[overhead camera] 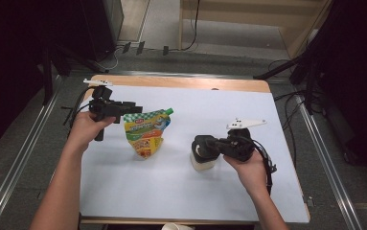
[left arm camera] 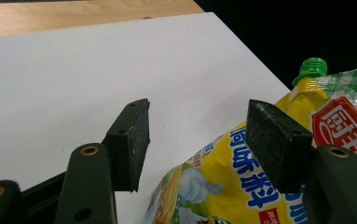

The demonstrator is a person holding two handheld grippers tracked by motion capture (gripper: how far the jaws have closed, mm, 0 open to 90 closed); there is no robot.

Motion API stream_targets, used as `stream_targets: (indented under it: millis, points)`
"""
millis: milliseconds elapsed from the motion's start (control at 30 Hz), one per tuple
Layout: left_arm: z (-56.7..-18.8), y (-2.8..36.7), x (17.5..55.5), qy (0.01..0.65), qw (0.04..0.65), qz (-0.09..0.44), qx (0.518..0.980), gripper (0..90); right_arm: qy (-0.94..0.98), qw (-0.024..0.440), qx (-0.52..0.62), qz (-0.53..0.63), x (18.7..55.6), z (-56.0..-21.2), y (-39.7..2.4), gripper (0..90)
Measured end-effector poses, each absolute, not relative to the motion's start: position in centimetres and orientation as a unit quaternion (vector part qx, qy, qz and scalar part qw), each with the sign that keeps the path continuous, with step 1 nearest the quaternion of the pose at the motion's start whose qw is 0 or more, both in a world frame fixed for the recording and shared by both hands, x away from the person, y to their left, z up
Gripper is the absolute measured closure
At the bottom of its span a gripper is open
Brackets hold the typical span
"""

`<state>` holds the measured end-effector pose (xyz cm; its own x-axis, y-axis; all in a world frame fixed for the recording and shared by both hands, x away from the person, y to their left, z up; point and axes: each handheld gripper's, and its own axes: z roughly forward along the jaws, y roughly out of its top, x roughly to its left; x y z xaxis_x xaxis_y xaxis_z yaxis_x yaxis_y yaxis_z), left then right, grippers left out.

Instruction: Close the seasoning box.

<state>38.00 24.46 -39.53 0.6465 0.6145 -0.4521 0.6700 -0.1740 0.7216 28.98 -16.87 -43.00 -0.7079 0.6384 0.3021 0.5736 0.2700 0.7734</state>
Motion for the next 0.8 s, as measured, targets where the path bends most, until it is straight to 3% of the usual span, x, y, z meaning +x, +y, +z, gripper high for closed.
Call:
stream_targets:
  millis: [500, 800]
  points:
    - [-39.6, 24.5, 38.0, 0.417, 0.49, -0.029, 0.765, 40.7, 0.809, 0.03, 0.358, 0.465, 28.4, -44.2, -15.2, 88.8]
    - [-39.7, 24.5, 38.0, 0.418, 0.488, -0.029, 0.766, 40.5, 0.804, 0.049, 0.358, 0.473, 28.5, -43.1, -16.2, 76.4]
